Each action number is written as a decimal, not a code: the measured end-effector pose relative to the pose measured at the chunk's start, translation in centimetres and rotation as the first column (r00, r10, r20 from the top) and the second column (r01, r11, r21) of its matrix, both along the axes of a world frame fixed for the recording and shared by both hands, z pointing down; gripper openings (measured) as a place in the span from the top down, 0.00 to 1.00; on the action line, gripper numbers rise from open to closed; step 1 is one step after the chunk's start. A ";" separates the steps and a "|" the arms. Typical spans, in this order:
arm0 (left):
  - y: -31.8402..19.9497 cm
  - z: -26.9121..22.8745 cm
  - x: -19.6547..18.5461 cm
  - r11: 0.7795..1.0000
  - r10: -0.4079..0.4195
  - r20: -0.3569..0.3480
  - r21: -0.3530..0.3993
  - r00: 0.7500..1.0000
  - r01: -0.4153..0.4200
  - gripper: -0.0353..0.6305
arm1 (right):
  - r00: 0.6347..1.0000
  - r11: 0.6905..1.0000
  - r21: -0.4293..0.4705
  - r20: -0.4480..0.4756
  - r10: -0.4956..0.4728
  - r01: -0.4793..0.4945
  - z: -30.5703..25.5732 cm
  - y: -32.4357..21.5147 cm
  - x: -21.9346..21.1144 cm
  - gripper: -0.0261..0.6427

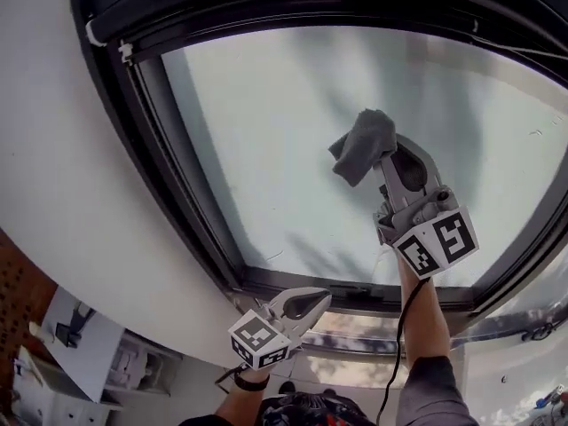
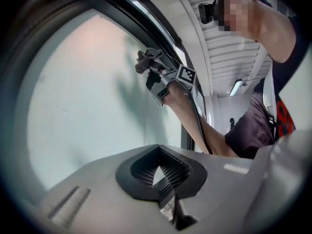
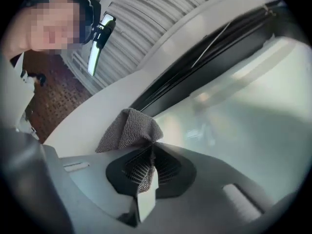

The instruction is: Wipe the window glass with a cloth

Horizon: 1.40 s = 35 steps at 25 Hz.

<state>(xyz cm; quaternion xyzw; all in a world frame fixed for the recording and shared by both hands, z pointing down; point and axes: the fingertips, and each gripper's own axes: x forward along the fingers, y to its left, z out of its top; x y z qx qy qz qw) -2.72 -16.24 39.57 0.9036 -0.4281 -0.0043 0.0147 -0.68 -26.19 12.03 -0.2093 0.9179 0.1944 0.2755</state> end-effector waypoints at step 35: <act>3.5 2.7 -9.1 0.994 -0.088 -0.035 -0.075 0.995 0.085 0.95 | 0.989 0.992 -0.124 -0.142 -0.037 0.020 4.4 0.6 -13.6 0.94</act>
